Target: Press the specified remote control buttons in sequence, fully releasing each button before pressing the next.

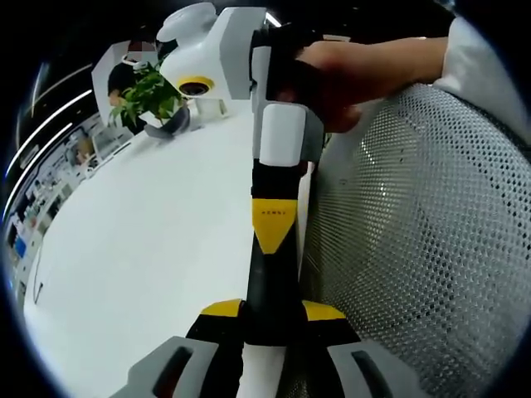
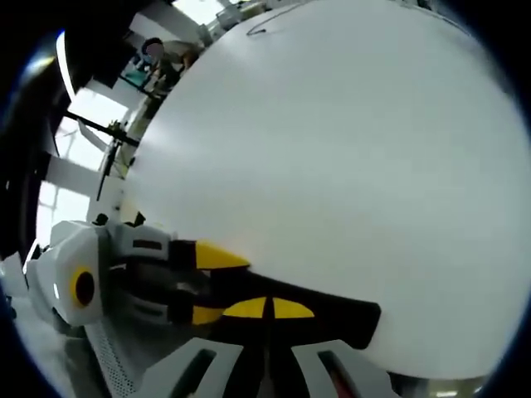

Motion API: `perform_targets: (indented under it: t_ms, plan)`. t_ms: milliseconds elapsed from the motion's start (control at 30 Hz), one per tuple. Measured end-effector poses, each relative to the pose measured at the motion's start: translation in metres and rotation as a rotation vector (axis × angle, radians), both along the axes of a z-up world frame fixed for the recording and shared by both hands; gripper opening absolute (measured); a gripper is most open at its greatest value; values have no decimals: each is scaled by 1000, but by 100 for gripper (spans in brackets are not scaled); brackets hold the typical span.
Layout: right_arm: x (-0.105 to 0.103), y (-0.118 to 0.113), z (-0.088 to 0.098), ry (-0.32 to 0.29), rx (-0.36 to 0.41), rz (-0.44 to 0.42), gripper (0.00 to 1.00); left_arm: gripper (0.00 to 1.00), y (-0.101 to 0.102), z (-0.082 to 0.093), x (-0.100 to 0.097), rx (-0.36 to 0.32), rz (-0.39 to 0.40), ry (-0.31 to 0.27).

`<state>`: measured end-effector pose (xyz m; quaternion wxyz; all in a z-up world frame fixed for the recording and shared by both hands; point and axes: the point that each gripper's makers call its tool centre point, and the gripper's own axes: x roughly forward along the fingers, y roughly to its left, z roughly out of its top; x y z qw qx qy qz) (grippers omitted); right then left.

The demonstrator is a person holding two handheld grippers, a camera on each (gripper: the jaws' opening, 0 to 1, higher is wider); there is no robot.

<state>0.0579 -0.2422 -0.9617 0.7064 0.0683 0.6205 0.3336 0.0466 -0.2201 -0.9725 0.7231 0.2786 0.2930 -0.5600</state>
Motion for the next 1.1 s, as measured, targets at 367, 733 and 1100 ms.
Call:
perform_targets:
  t_ms: [367, 733, 1100]
  plan:
    - [2, 1, -2, -96, -60, 86, 0, 24, 0, 0, 1, -8, 12, 13]
    - [1, 1, 0, -95, -57, 105, 0, 24, 0, 0, 0, 3, 2, -5]
    - [-2, 7, 5, -90, -25, 102, 0, 24, -1, 0, 0, 9, -7, -15]
